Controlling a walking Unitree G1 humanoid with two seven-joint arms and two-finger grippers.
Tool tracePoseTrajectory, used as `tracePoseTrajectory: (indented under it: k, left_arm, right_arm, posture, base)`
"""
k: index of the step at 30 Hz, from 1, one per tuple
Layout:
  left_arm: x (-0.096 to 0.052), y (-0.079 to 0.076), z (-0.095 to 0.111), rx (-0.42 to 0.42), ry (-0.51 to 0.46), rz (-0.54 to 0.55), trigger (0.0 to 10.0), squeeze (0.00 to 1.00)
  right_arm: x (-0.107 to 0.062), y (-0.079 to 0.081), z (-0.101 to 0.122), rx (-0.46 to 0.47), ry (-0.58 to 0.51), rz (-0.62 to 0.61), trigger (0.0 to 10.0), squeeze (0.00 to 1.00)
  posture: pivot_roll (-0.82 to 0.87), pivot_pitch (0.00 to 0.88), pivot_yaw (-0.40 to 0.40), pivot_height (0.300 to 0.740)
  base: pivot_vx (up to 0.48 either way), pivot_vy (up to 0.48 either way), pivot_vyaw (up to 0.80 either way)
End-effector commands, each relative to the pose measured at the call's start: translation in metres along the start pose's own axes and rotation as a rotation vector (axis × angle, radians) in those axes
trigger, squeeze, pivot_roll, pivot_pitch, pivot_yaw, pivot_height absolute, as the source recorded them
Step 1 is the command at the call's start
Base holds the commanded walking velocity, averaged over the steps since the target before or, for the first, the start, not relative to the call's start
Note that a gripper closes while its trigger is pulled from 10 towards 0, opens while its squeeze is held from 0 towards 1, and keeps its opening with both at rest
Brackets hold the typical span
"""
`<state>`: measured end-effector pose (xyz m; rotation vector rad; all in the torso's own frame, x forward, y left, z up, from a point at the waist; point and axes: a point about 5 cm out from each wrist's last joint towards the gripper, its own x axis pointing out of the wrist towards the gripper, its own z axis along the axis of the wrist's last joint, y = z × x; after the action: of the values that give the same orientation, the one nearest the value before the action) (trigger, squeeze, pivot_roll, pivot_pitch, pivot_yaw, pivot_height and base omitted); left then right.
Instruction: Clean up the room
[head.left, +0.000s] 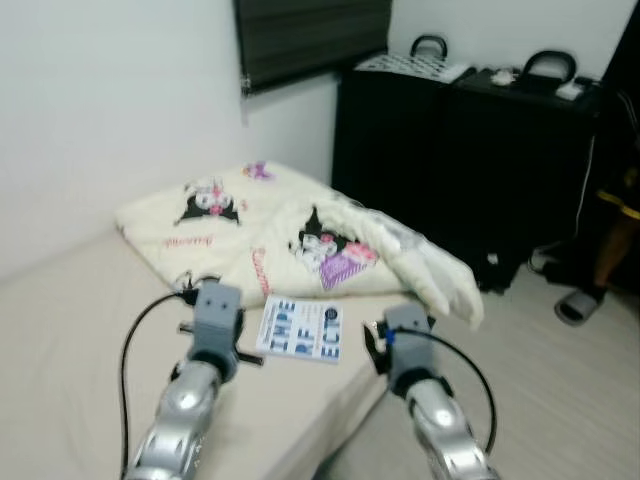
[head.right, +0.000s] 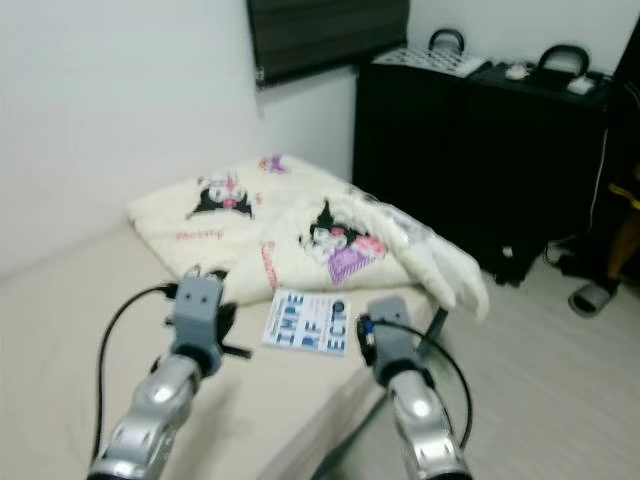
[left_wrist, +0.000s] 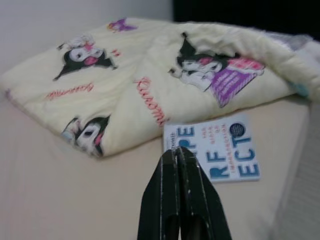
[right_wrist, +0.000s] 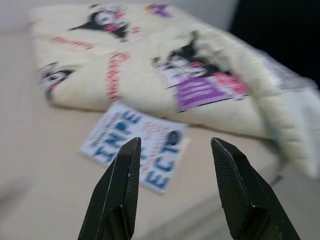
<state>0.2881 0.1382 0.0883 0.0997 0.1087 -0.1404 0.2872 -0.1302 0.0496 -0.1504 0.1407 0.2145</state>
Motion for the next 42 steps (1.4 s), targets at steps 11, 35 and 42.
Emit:
tracePoseTrajectory:
  k: [11, 35, 42]
  left_arm:
    - [-0.0008, -0.0031, -0.0026, -0.013, 0.004, -0.006, 10.0, 0.00]
    - [0.0015, -0.0001, -0.0083, -0.020, 0.064, 0.027, 10.0, 0.00]
    - [0.0017, -0.0007, -0.0080, -0.018, 0.060, 0.019, 10.0, 0.00]
  right_arm:
    - [-0.0006, -0.0023, -0.0015, 0.003, 0.006, -0.008, 10.0, 0.00]
    - [0.0030, -0.0074, 0.0008, 0.003, 0.004, -0.023, 10.0, 0.00]
    - [0.0034, -0.0079, 0.0011, 0.003, 0.004, -0.024, 10.0, 0.00]
  posture:
    - [0.06, 0.000, -0.010, 0.740]
    - [0.06, 0.000, -0.012, 0.740]
    - [0.06, 0.000, -0.012, 0.740]
  base:
    - [0.000, 0.000, 0.80]
    - [0.000, 0.000, 0.80]
    - [0.000, 0.000, 0.80]
